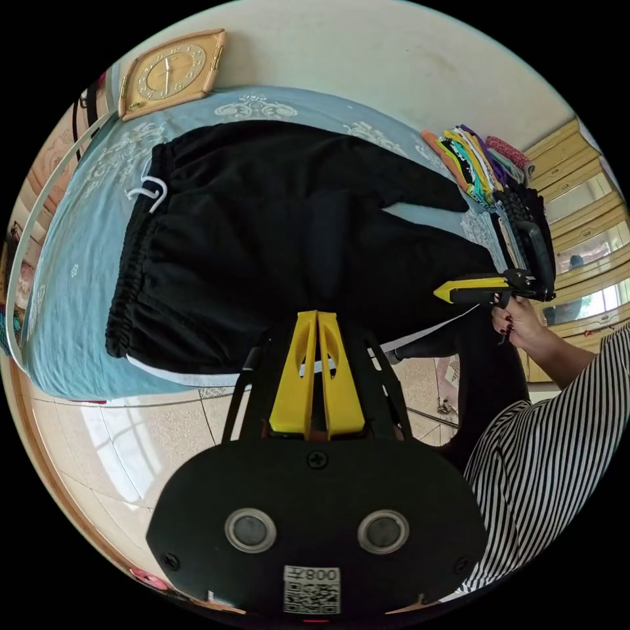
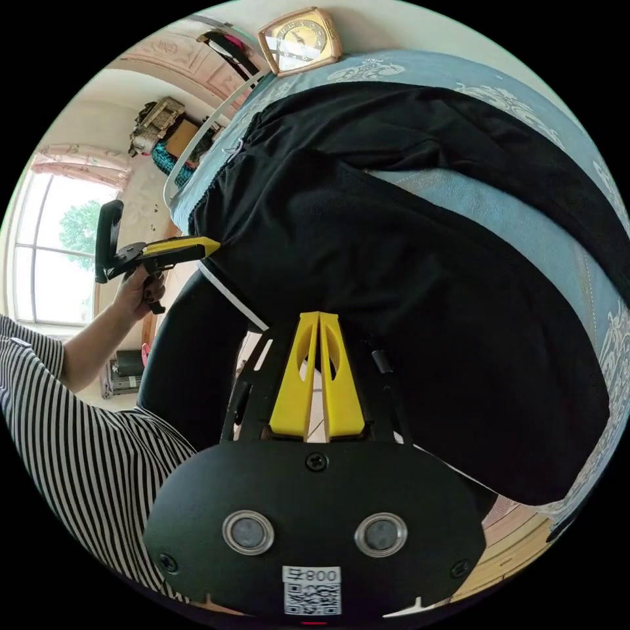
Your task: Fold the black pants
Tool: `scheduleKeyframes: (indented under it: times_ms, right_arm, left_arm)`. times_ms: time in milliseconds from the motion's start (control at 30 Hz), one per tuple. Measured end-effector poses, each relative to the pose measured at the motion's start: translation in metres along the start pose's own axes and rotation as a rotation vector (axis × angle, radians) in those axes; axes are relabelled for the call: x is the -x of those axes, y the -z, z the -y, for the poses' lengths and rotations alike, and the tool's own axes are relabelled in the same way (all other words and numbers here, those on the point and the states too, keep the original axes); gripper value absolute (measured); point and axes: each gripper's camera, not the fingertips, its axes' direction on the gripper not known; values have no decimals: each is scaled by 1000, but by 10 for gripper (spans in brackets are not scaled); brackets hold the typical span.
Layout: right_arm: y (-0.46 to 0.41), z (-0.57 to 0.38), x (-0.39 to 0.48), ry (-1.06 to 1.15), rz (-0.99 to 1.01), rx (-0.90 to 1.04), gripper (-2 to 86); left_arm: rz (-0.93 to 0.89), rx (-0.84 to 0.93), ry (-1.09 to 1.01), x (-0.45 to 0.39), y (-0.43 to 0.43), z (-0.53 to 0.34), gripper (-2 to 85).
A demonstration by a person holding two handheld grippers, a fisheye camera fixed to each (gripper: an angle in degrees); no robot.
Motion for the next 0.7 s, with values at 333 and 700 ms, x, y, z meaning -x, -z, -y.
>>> scheduleKeyframes:
  times_ms: [333,700]
  right_arm:
    - [86,-120,-88,-287,-218,-128,1]
    - [122,-196,-141,-384,-178,-125,1]
  left_arm:
    - [84,213,-91,-76,-83,50,1]
    - [38,266,-177,-128,-131,110,1]
